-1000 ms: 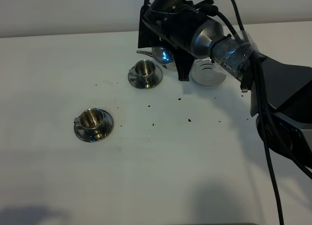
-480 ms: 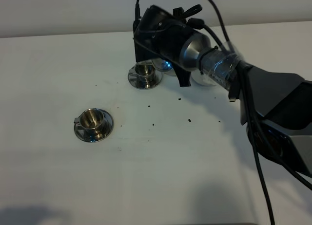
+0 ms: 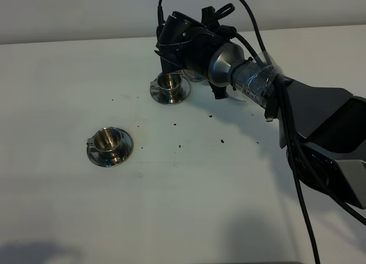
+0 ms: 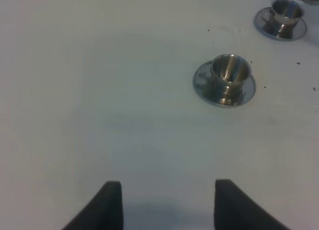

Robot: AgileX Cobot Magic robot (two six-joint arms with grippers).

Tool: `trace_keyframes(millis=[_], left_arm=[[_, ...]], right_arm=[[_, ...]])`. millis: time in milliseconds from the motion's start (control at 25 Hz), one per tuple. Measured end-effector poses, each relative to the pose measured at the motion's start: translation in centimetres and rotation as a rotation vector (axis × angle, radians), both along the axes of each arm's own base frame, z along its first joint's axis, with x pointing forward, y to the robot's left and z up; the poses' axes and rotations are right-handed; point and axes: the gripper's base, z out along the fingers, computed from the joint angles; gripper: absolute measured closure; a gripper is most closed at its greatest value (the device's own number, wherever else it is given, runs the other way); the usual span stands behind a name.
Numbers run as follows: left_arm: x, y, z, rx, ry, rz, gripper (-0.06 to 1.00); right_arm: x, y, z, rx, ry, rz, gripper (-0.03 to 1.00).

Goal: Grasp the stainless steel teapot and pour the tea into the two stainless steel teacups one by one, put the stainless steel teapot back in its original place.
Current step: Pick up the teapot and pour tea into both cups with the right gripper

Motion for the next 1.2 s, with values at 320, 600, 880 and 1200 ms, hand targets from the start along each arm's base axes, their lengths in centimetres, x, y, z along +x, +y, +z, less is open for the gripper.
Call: trace_keyframes(millis=[320, 600, 880, 1200], left_arm=[[0.0, 0.0, 0.0, 0.001, 0.0, 0.0, 0.49], [0.0, 0.0, 0.0, 0.002, 0.0, -0.001, 0.49], [0.0, 0.0, 0.0, 0.002, 0.0, -0.001, 0.49], [0.0, 0.0, 0.0, 0.001, 0.0, -0.001, 0.49]], right_arm=[[0.19, -0.13, 0.1, -0.032, -0.024, 0.008, 0.79], [0.39, -0.28, 0.4, -0.071, -0.054, 0.019, 0.79], [0.46, -0.33, 0.51, -0.115, -0.049, 0.056, 0.79], [0.6, -0.44, 0.72, -0.16, -0.058, 0.081, 0.79]])
